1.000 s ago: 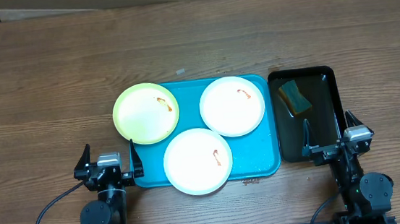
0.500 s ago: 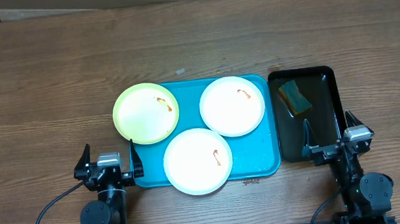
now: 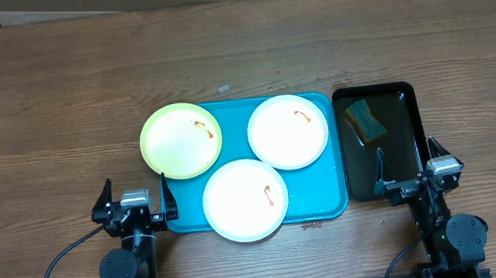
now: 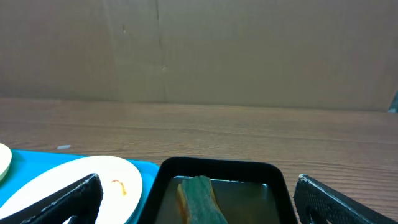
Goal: Clean dirty plates on tray and stack at the side
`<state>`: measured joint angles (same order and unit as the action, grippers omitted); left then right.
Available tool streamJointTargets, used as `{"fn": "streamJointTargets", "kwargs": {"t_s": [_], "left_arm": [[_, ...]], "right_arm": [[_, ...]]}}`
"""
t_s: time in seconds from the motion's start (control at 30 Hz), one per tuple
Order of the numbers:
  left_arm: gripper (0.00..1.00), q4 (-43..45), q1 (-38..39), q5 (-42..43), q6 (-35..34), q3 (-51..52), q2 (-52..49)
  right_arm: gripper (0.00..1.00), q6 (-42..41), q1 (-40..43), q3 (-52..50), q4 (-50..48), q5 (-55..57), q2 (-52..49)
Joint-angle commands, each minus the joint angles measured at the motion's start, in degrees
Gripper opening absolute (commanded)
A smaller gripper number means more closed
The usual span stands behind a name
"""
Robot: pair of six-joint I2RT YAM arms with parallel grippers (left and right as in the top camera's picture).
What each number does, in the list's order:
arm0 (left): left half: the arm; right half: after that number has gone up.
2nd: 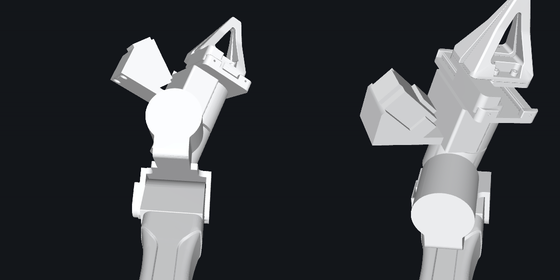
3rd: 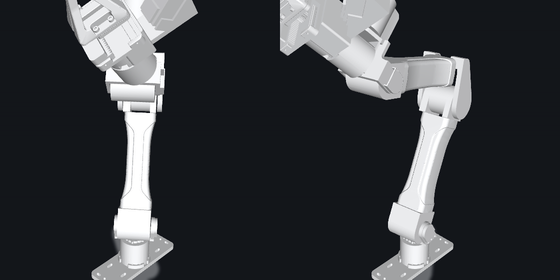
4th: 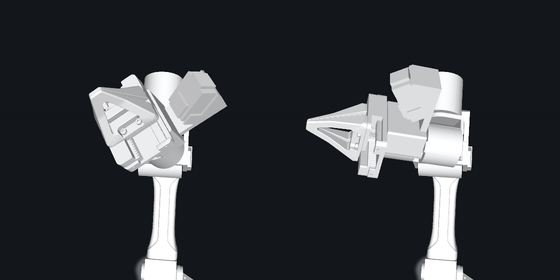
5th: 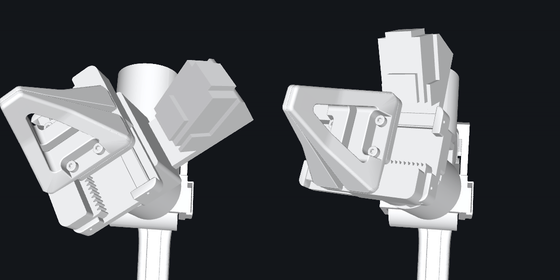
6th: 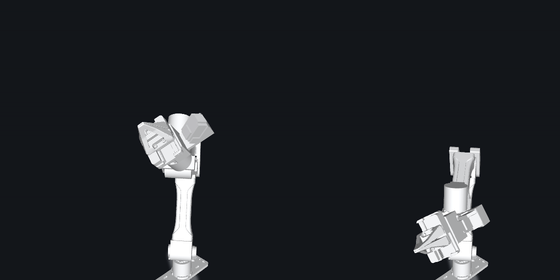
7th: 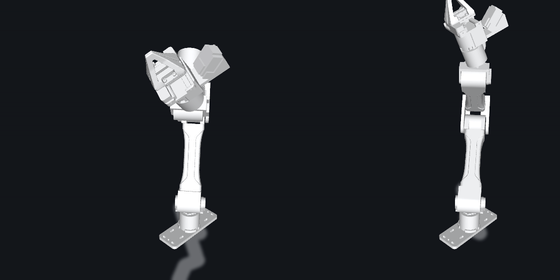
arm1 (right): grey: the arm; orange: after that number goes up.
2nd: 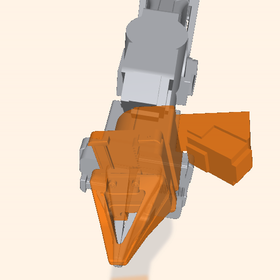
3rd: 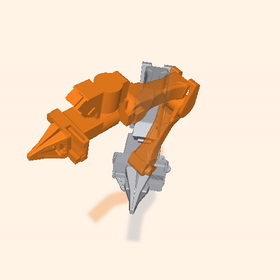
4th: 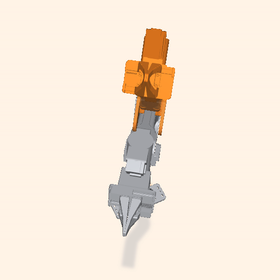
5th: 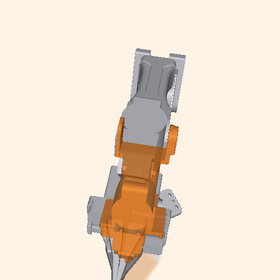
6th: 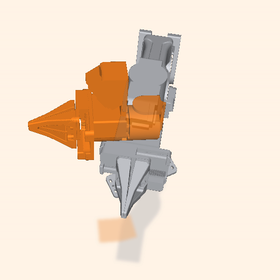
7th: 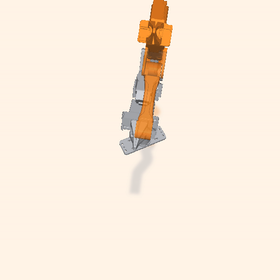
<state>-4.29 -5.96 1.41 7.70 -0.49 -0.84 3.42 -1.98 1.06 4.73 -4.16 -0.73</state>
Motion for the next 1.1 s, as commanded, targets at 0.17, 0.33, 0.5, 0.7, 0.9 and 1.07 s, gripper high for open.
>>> {"fn": "streamJointTargets", "kwargs": {"t_s": [0.17, 0.33, 0.5, 0.7, 0.9, 1.07], "left_arm": [[1.0, -0.1, 0.4, -0.7, 1.0, 0.2, 0.5], [1.0, 4.6, 0.4, 13.5, -1.9, 0.2, 0.5], [1.0, 2.2, 0.4, 19.7, -9.8, -4.0, 0.0], [1.0, -9.8, 0.4, 22.6, -10.9, -22.8, -10.8], [1.0, -33.9, 0.4, 28.0, -7.5, -50.1, -37.7], [1.0, -46.5, 0.4, 28.7, -8.0, -65.7, -57.7]], "right_arm": [[1.0, -0.2, -0.2, -0.6, -0.2, 0.5, 0.5], [1.0, -0.3, -0.2, -0.6, -0.2, 0.5, 0.5], [1.0, -0.3, -0.2, -0.6, -0.2, 0.5, 0.5], [1.0, -0.2, -0.2, -0.6, -0.2, 0.5, 0.5], [1.0, -0.2, -0.2, -0.6, -0.2, 0.5, 0.5], [1.0, -0.2, -0.2, -0.6, -0.2, 0.5, 0.5]]}}
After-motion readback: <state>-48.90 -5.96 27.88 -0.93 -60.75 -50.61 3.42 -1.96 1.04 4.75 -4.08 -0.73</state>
